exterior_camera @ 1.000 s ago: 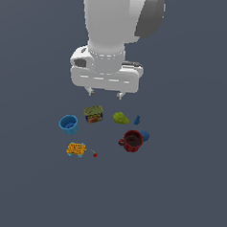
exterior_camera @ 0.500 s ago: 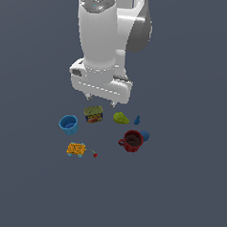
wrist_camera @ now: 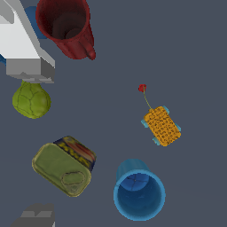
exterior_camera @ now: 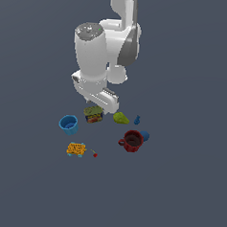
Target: Pick up a designated object from a clutter of objects.
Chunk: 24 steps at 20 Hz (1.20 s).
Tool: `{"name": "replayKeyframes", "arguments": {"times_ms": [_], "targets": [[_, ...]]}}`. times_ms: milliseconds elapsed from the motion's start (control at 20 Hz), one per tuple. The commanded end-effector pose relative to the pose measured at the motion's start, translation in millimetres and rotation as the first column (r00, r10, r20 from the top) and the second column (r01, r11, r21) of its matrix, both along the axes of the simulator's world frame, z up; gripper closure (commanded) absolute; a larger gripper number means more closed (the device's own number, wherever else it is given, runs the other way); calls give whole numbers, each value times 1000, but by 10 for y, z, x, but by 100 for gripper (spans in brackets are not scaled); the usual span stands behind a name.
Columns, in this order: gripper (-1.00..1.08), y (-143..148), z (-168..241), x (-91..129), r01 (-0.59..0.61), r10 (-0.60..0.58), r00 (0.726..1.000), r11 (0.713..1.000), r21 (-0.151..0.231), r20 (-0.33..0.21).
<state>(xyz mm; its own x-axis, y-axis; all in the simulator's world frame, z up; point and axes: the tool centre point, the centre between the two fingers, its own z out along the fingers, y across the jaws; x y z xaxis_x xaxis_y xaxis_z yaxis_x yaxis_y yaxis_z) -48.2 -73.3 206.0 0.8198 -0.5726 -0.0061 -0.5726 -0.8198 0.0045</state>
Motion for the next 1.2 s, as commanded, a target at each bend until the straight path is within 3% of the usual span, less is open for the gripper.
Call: {"name": "replayKeyframes", "arguments": {"times_ms": [0, 250, 600, 900, 1150], "targets": [[-92, -56, -141, -80, 82, -82, 997, 997, 1, 1], [-92, -161, -406, -257, 242, -242, 970, 970, 3, 3], [-92, -285, -721, -518, 438, -438, 899, 899, 2, 5], [-92, -348, -886, -682, 542, -542, 840, 840, 1, 6], [-92, -375, -956, -760, 587, -587, 810, 810, 0, 7]]}}
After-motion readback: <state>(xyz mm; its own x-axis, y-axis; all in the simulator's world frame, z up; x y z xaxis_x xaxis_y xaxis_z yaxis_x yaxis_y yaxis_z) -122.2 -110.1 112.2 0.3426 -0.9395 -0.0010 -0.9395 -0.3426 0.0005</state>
